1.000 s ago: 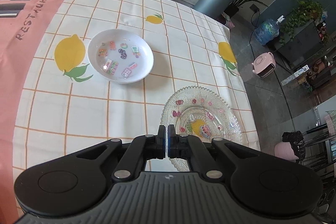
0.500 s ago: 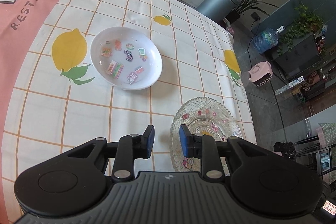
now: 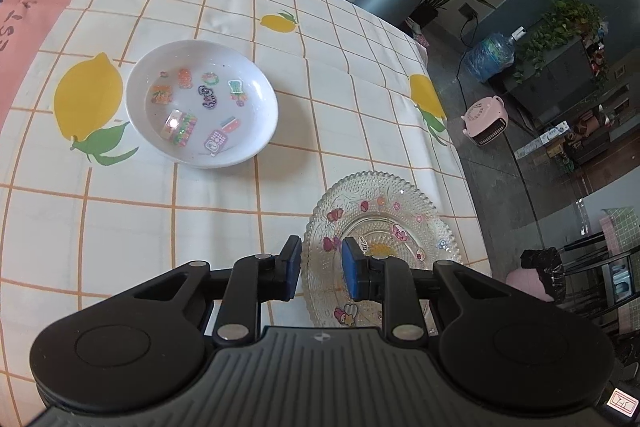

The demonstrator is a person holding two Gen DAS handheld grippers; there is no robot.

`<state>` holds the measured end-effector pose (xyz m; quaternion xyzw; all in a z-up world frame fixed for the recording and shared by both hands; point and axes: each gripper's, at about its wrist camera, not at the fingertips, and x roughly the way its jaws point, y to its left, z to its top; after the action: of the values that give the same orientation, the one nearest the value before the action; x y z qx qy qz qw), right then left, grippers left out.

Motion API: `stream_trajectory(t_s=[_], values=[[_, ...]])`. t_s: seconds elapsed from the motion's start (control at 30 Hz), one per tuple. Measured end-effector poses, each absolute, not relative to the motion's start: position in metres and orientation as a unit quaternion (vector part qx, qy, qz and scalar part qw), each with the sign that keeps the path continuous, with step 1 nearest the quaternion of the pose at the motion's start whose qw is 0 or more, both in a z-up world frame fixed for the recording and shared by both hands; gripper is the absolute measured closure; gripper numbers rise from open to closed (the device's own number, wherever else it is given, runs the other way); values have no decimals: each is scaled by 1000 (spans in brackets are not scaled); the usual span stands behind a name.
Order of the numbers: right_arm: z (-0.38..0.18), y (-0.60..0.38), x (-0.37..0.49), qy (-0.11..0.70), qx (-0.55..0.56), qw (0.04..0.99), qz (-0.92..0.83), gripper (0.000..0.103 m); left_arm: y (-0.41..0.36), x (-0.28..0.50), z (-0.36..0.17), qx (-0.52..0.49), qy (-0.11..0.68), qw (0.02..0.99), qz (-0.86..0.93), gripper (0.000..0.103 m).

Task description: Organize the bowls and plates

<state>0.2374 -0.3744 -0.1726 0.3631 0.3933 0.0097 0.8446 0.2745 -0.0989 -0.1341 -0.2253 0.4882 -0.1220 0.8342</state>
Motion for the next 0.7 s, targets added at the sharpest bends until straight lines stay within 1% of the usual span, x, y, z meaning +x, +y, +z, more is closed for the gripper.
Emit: stream_trajectory(t_s=[0.03, 0.1, 0.17, 0.2, 0.27, 0.7], values=[[-175, -372, 237, 398, 364, 842, 17, 85, -101, 275, -133, -216, 488, 837, -123, 75], [-175, -367, 235, 394, 353, 849, 13, 87, -103, 275, -131, -207, 489, 838, -125, 82], [-174, -366, 236, 397, 348, 849, 7, 93, -102, 275, -130, -204, 491, 838, -125, 83], [-175, -367, 236, 397, 354, 847, 5, 95, -100, 275, -131, -206, 492, 837, -125, 86], [-177, -371, 236, 399, 368, 840, 6, 96, -97, 272, -131, -210, 490, 837, -122, 90], [-153, -363, 215, 392, 371, 841, 35, 96, -74, 235, -97, -241, 455, 848, -128, 90]])
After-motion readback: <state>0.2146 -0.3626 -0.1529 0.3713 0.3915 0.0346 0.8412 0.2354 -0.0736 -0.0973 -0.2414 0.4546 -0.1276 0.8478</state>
